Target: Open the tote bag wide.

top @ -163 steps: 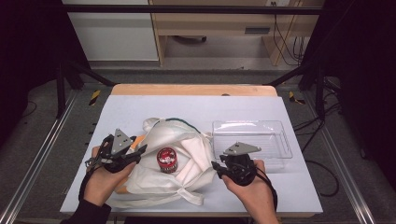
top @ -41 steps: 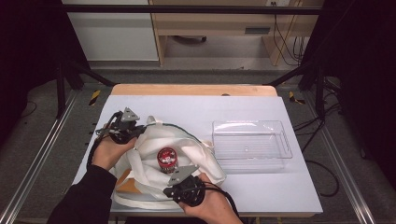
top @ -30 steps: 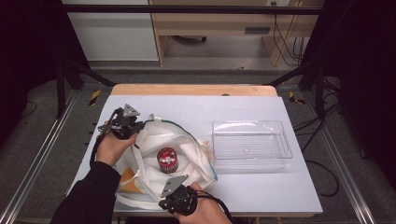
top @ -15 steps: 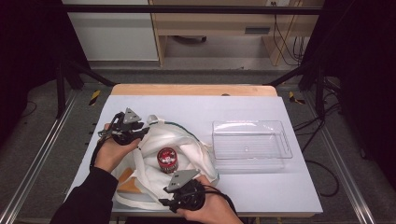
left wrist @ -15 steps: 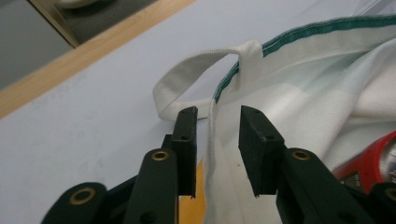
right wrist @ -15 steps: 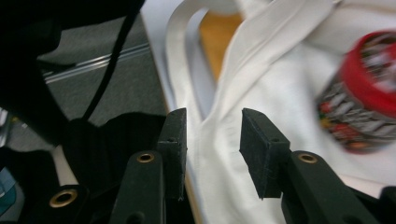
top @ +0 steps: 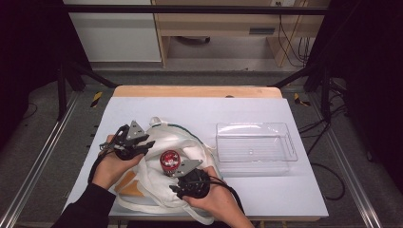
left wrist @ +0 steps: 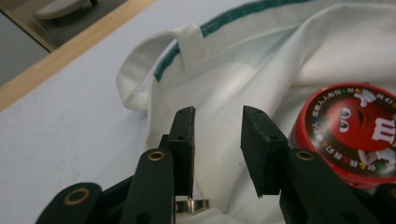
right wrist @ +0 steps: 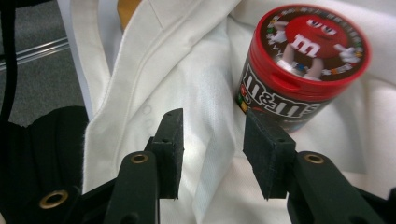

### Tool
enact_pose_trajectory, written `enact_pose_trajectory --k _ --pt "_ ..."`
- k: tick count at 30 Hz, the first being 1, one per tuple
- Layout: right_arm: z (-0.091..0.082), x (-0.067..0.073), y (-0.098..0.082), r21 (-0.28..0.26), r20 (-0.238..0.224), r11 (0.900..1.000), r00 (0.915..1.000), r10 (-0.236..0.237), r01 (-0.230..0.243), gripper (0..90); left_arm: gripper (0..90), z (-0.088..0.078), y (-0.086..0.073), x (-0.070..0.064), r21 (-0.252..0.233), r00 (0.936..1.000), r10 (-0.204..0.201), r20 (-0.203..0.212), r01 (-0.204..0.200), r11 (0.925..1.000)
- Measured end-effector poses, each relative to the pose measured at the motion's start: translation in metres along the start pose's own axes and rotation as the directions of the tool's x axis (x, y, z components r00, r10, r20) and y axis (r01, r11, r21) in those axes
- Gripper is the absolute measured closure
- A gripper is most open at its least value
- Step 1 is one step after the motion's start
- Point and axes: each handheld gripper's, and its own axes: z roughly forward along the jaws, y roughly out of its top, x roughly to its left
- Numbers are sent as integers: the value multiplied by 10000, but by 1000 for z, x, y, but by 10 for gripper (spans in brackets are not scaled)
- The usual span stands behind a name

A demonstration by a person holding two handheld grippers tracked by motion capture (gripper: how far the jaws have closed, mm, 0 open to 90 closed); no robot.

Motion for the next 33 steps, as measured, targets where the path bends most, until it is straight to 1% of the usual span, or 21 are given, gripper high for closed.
enact_pose_trajectory --k 1,2,3,4,6,8,9,10,11,12,13,15,18,21,23,24,26,27,29,32,33 --pt "4 -1 0 87 61 10000 10000 22 -23 578 660 2 -2 0 132 10000 65 39 -66 9999" --pt "7 -2 0 208 121 9998 9999 35 -38 579 655 4 -3 -1 182 9999 44 167 -48 9998" --pt "10 -4 -1 264 170 9996 9998 102 -107 585 647 7 -5 -2 197 9996 75 273 -81 9998" --pt "10 -4 -1 264 170 9996 9998 102 -107 585 640 7 -5 -2 197 9996 75 273 -81 9998" --pt "16 -5 -3 581 87 9982 9999 127 -132 642 618 14 -7 -4 355 9986 341 416 -356 9987" --pt "20 -3 -5 705 -43 9974 9999 -128 131 687 594 22 -8 -4 464 9981 418 459 -439 9980" --pt "20 -2 -5 718 14 9971 9997 -255 254 723 581 25 -8 -4 547 9978 446 496 -473 9974" --pt "20 -1 -6 659 62 9973 9994 -333 328 760 576 30 -10 -4 546 9978 374 549 -404 9977" --pt "19 -1 -6 637 16 9972 9992 -402 401 796 575 32 -11 -4 676 9975 417 565 -455 9967" --pt "19 -1 -6 637 16 9972 9992 -402 401 796 571 32 -11 -4 676 9975 417 565 -455 9967" --pt "19 -2 -5 642 -27 9973 9994 -356 357 839 570 37 -13 -3 670 9977 314 593 -353 9971" --pt "19 -2 -5 611 -74 9975 9993 -359 362 853 567 38 -14 -3 660 9958 368 835 -424 9969" --pt "19 -3 -4 587 -99 9979 9996 -268 274 862 542 39 -15 -4 695 9938 522 981 -592 9958" --pt "18 -4 -4 564 -160 9983 9997 -161 169 868 528 39 -16 -3 678 9925 510 1110 -588 9960" --pt "17 -4 -3 470 -197 9988 9998 -94 104 870 512 41 -17 -4 746 9900 665 1243 -762 9943" --pt "16 -4 -2 482 -188 9988 9998 -120 129 872 515 43 -17 -5 820 9895 769 1222 -873 9928" --pt "15 -2 -1 382 -207 9992 9998 -67 75 874 555 47 -17 -5 977 9888 854 1220 -976 9904" --pt "14 -2 0 351 -213 9993 9997 -118 125 875 585 49 -17 -5 1037 9903 817 1121 -934 9902" --pt "11 0 1 192 -246 9996 9995 -187 192 876 677 51 -16 -4 1167 9927 749 949 -858 9895" --pt "7 5 4 110 -281 9993 9990 -355 358 879 835 53 -12 -2 1151 9959 435 796 -525 9920" --pt "5 7 4 72 -264 9992 9989 -385 387 879 866 53 -11 -2 1118 9968 292 740 -374 9930"
